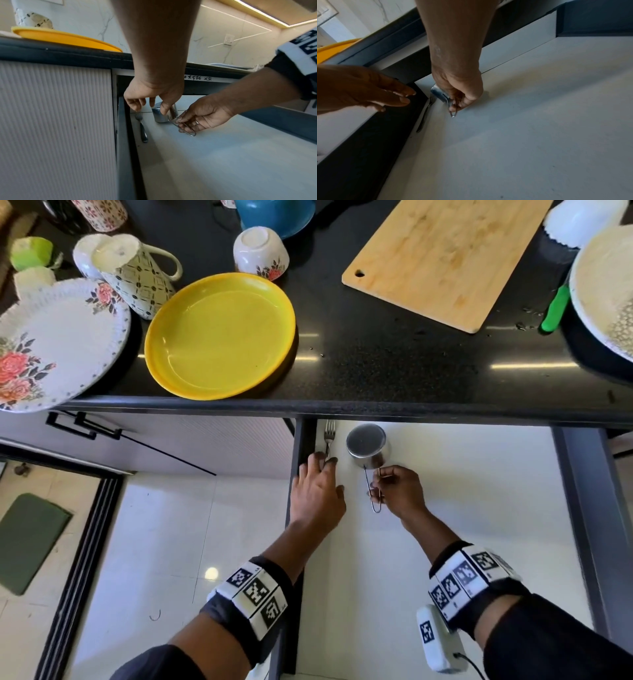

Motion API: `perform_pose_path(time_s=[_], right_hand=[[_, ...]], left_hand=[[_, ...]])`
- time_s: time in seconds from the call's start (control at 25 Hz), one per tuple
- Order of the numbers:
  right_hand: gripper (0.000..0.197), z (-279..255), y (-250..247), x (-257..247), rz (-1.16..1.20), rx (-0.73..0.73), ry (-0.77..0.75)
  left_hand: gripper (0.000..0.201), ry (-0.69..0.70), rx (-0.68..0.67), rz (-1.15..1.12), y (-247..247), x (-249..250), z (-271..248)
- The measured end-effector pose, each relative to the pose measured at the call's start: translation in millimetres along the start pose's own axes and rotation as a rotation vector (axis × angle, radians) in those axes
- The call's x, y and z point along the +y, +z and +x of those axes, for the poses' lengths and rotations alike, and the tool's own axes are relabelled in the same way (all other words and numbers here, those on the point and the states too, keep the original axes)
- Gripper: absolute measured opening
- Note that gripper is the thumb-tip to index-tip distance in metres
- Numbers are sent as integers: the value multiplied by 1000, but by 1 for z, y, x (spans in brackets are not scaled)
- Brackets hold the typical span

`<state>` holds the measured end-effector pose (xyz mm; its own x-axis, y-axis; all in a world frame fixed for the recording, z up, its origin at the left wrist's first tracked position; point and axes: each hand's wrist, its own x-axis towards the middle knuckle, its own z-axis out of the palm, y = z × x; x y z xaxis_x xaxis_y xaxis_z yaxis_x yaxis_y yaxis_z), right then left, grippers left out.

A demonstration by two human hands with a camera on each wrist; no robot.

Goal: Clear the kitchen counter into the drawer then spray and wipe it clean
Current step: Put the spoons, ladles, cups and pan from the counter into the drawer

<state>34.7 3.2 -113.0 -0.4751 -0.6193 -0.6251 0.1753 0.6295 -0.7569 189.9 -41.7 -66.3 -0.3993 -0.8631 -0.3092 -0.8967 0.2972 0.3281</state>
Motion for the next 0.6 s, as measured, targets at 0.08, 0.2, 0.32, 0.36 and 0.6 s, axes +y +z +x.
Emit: perform_pose_path(time_s=[0.08, 0.2, 0.32, 0.36, 0.6], right_hand=[[11, 9, 9, 4, -132, 128, -14], [28, 11, 17, 4, -441, 201, -21], [25, 13, 24, -6, -474, 234, -71], [23, 13, 26, -6, -482, 250, -79], [13, 6, 24, 1, -547, 329, -55]], left_hand=[[43, 144, 13, 152, -9, -8, -1], [39, 242, -79, 337, -12, -24, 1], [47, 210, -80, 389, -8, -45, 0], [51, 214, -82, 362, -6, -51, -2], [68, 197, -199, 76, 10, -64, -10]])
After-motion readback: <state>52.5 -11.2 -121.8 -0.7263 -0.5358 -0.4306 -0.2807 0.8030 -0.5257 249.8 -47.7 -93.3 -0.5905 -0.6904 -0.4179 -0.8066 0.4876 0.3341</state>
